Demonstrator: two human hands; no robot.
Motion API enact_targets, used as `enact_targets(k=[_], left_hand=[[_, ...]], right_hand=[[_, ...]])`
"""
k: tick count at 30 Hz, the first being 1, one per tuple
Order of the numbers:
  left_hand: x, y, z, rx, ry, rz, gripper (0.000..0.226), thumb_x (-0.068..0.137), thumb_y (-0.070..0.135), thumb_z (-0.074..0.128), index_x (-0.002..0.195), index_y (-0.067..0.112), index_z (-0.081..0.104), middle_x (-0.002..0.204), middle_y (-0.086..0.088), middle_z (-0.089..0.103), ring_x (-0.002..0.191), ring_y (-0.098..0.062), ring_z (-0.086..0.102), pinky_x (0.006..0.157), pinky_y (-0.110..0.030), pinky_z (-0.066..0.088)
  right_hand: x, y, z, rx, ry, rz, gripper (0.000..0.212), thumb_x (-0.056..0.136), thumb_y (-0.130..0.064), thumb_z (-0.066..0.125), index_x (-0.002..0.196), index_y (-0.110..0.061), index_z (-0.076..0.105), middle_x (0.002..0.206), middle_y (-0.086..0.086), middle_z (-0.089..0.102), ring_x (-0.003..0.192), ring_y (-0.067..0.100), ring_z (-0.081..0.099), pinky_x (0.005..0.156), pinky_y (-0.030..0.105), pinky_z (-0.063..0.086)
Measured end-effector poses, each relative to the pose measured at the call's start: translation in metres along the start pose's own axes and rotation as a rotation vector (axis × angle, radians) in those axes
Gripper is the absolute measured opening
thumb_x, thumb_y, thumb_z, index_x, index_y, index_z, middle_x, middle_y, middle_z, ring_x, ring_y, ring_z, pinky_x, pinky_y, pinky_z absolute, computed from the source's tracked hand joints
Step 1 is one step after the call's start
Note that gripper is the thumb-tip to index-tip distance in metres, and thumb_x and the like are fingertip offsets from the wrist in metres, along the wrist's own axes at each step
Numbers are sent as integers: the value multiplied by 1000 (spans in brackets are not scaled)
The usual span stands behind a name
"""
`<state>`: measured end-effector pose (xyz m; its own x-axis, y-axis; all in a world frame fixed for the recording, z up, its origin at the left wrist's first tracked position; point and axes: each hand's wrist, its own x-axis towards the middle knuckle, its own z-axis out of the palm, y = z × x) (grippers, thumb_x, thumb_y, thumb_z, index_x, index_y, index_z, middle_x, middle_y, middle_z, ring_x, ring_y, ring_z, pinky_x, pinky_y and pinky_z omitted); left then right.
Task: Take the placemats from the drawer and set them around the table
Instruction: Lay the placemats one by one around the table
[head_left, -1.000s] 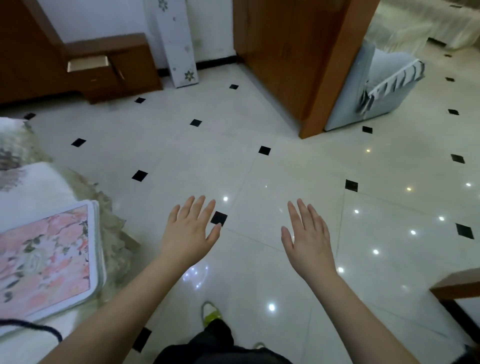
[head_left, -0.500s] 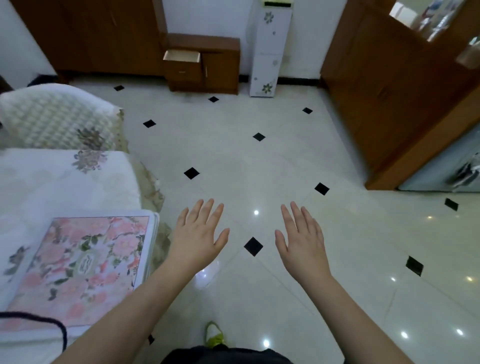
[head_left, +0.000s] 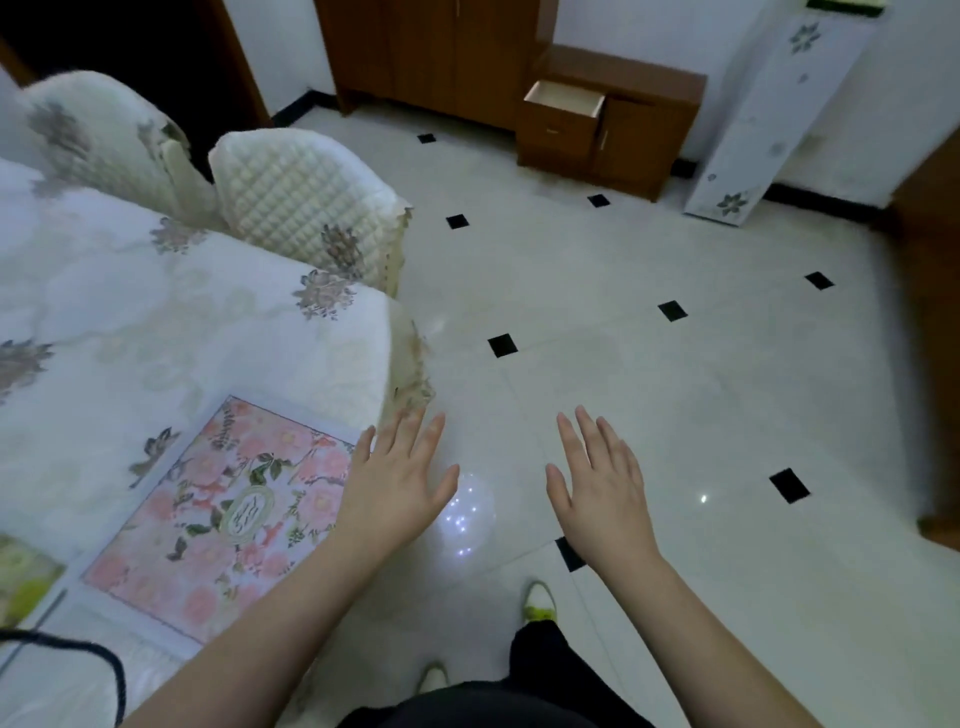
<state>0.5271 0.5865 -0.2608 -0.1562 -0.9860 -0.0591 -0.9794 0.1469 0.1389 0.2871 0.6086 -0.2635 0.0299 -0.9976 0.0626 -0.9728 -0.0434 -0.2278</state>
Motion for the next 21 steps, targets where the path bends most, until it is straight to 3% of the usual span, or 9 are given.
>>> enact_targets(k=[8,13,16,21], left_hand=[[35,-5,-4,-32,36,-372,71,92,58,20,153,25,35,160,-3,34,149,-25,27,118,-50,22],[23,-23,-11,-11,19,-543,79,89,62,8,155,25,29,162,-4,28,150,-26,23,120,-49,18],[-4,-38,-12,-29,15,-692,83,85,63,1,157,27,20,165,-1,17,153,-22,12,122,-46,9],[-62,-65,-4,-75,63,-884,76,90,61,16,154,25,33,161,-5,31,150,-25,25,118,-49,21]], right_hand=[[95,3,13,11,-156,-323,58,96,-41,31,147,-16,42,154,7,39,141,29,37,112,41,20],[129,-19,23,46,-208,-498,58,95,-39,32,148,-16,40,155,6,37,142,29,35,114,45,29],[140,-49,32,70,-247,-629,58,94,-39,32,147,-16,39,154,7,39,141,28,35,113,44,27],[142,-106,44,80,-288,-790,58,93,-38,33,146,-16,41,152,8,42,139,29,39,112,45,32]])
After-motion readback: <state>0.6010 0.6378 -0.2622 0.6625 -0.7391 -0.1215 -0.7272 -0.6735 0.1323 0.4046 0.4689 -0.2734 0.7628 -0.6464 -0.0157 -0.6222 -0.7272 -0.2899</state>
